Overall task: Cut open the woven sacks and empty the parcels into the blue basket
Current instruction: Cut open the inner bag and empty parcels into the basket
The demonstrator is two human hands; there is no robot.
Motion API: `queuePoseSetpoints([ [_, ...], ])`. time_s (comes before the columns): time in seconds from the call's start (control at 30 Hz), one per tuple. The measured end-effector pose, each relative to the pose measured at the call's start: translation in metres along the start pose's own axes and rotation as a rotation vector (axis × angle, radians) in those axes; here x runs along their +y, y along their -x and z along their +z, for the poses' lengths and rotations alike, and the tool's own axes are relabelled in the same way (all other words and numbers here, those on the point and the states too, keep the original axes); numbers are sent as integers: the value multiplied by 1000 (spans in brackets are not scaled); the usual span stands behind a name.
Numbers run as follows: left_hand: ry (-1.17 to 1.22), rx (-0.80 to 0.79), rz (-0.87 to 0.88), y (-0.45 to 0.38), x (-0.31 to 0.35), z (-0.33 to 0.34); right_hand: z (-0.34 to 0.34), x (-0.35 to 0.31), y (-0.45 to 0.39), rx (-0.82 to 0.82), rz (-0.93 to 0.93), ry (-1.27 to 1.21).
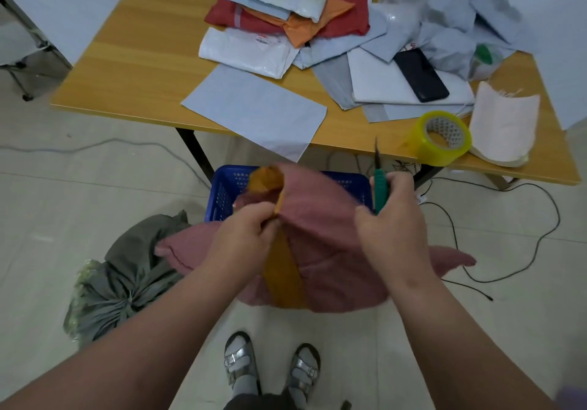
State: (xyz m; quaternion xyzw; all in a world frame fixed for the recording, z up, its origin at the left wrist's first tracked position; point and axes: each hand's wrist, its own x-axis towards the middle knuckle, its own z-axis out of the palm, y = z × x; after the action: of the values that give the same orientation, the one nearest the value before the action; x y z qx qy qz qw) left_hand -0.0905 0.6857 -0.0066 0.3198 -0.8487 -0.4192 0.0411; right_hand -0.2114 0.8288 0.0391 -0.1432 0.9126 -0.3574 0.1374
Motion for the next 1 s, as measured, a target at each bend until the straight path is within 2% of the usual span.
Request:
queuePoseSetpoints([
  [0.13,77,-51,79,-8,44,-5,25,19,33,-235,-20,-29],
  [0.17,105,-45,84,-8,51,-7,32,25,37,-244,-14,-44],
  [0.3,219,7,54,-8,61,-21,31,30,32,-36,-9,-81],
  [0.4,275,11,10,-5,40,-35,5,10,13,95,-10,-211],
  [0.47,142,-119,-34,4,9,-41,-13,-15,5,132,-38,-311],
  [0.53,-245,-285,-97,17,-33,-34,-24,-41,6,94,-134,-382],
  [0.57,-389,-292,-163,23,-53,-29,-26,-52,9,55,-184,-418],
  [0.67,-453,-81,-312,22,-77,-38,-23,-56,10,64,-241,-414],
  [0.77,-483,53,-238,-1,-56,-69,-23,-34,-7,69,-78,-258],
  [0.83,-372,199,-134,-20,-22,-92,-31,-29,-21,69,-33,-239],
  [0.93,-89,500,-23,-27,30,-104,-57,-47,-34,369,-194,-251],
  [0.97,-55,524,-13,-24,36,-99,-62,-48,-35,459,-234,-252],
  [1.0,-127,417,-16,-19,35,-91,-62,-46,-33,474,-228,-238],
])
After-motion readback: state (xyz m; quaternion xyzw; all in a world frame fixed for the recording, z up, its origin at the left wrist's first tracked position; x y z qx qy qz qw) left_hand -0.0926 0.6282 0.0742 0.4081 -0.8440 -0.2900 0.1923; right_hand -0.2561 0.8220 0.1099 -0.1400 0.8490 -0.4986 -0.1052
